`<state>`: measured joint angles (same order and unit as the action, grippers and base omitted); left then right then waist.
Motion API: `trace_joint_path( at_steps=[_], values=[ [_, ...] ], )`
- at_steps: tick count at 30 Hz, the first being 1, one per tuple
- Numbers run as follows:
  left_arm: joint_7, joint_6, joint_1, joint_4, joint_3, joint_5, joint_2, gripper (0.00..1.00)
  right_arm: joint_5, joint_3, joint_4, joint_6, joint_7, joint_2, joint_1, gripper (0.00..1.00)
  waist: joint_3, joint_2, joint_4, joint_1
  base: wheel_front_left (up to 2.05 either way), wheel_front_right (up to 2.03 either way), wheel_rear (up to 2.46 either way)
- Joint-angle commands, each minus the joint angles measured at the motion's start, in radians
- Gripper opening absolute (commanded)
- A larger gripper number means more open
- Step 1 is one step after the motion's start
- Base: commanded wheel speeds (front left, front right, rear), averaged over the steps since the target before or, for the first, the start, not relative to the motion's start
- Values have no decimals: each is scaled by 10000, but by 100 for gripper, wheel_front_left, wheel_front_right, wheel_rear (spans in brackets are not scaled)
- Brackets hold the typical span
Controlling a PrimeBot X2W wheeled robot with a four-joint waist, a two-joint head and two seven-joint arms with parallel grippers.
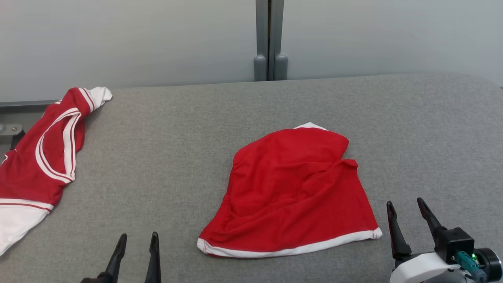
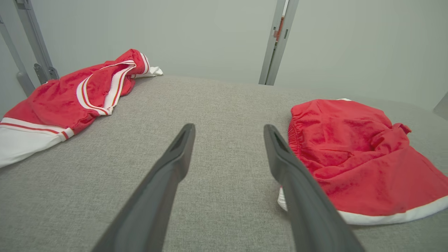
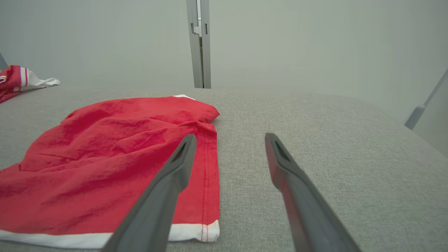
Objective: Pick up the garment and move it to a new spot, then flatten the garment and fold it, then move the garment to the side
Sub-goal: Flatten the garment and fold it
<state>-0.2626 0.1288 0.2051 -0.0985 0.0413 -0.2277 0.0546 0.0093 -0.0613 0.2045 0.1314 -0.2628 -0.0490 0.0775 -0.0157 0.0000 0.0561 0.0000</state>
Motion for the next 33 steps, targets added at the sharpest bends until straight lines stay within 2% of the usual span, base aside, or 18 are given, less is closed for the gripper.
trace_joint_path(
  at_steps=[1, 9, 12, 15, 19, 26, 33],
  values=[
    [-29, 27, 30, 28, 47, -29, 4, 100, 90, 17, 34, -14, -31, -25, 55, 100, 14, 0, -30, 0, 0, 0, 0],
    [-31, 32, -8, 18, 299, -120, 112, 100, 213, 185, 90, -14, -31, -24, 19, 100, 65, 0, -183, 0, 0, 0, 0],
    [-31, 31, -203, 16, 505, -205, 285, 100, 305, 260, 200, -14, -31, -24, -105, 100, 112, 0, -237, 0, 0, 0, 0],
    [-17, 32, -346, -362, 1111, -452, 725, 100, 190, 253, 1009, -14, 65, -24, -311, 100, 157, 0, -325, 0, 0, 0, 0],
    [212, 29, -810, -1228, 2048, -756, 1588, 100, -161, 958, 1663, -13, 1217, -146, -1023, 100, 313, 0, -479, 0, 0, 0, 0],
    [1642, 21, -1686, -1572, 3409, -1700, 2639, 100, 390, 2195, 2409, -14, 3458, -671, -1803, 100, 741, 0, -610, 0, 0, 0, 0],
    [1965, 19, -2501, -1706, 4272, -2323, 3180, 100, 583, 2260, 2600, -14, 3743, -638, -2060, 100, 1131, 0, -644, 0, 0, 0, 0]
  ],
)
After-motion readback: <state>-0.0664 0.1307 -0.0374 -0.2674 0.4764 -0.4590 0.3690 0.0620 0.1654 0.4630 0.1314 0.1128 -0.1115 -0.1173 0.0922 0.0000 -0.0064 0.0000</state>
